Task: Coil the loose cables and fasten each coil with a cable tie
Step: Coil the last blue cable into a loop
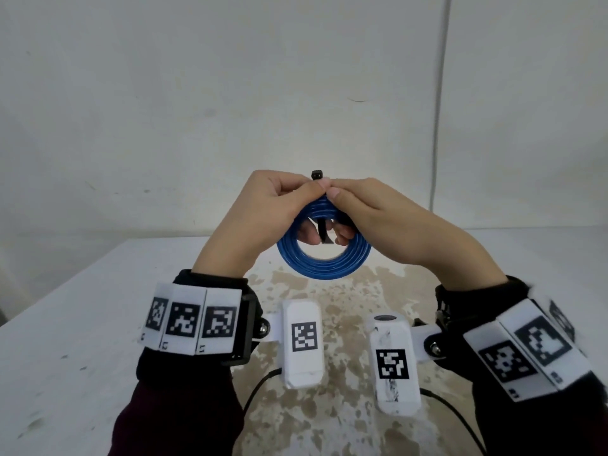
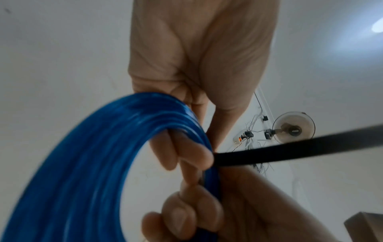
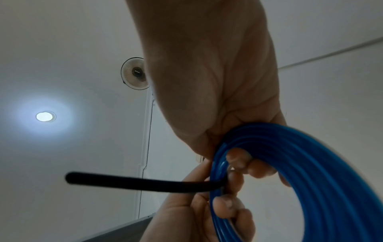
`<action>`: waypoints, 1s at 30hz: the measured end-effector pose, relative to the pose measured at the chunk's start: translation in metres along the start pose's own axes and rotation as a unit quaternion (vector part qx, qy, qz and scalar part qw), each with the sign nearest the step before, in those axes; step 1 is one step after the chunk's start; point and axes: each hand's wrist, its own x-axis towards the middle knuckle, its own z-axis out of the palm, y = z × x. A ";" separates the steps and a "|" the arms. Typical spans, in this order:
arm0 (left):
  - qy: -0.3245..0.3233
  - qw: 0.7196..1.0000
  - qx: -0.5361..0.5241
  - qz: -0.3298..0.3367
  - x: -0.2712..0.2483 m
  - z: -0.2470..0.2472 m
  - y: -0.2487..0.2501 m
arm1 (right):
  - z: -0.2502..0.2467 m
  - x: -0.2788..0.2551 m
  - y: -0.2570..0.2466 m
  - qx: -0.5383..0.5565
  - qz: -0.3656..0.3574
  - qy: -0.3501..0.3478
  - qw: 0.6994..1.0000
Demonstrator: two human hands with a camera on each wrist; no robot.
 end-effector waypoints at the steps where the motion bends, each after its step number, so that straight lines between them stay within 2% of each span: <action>1: -0.001 1.000 -0.003 -0.002 0.000 0.000 0.000 | -0.001 0.000 -0.001 0.009 0.006 -0.001 1.000; 5: 0.003 1.000 0.020 0.000 0.000 0.004 0.001 | -0.002 0.000 -0.001 0.016 0.023 -0.002 1.000; 12: -0.016 0.998 0.058 0.017 0.001 -0.002 -0.001 | -0.001 -0.005 -0.006 0.004 -0.004 -0.038 0.999; 15: -0.021 0.996 0.084 0.032 -0.001 -0.001 0.000 | 0.001 -0.007 -0.007 -0.002 -0.017 -0.033 0.999; 19: 0.006 0.998 0.048 0.036 0.000 0.003 -0.001 | -0.006 -0.006 -0.002 0.035 0.002 -0.032 0.999; 21: 0.025 0.999 0.029 0.030 0.001 0.003 -0.003 | -0.009 -0.008 0.002 0.000 0.016 -0.048 0.999; 23: 0.042 0.999 0.005 0.020 0.003 0.002 -0.006 | -0.008 -0.007 0.003 -0.043 -0.010 0.003 0.999; 26: 0.060 0.997 -0.044 0.003 0.005 0.001 -0.011 | -0.003 -0.003 -0.003 -0.024 -0.117 0.167 0.979; 27: 0.062 0.996 -0.057 0.001 0.006 0.001 -0.012 | -0.003 -0.002 -0.005 -0.004 -0.141 0.201 0.969; 28: 0.064 0.996 -0.064 -0.001 0.006 0.001 -0.013 | -0.002 -0.001 -0.008 0.021 -0.149 0.215 0.965; 30: 0.075 0.995 -0.069 0.001 0.007 0.002 -0.015 | -0.001 -0.001 -0.009 0.041 -0.132 0.193 0.971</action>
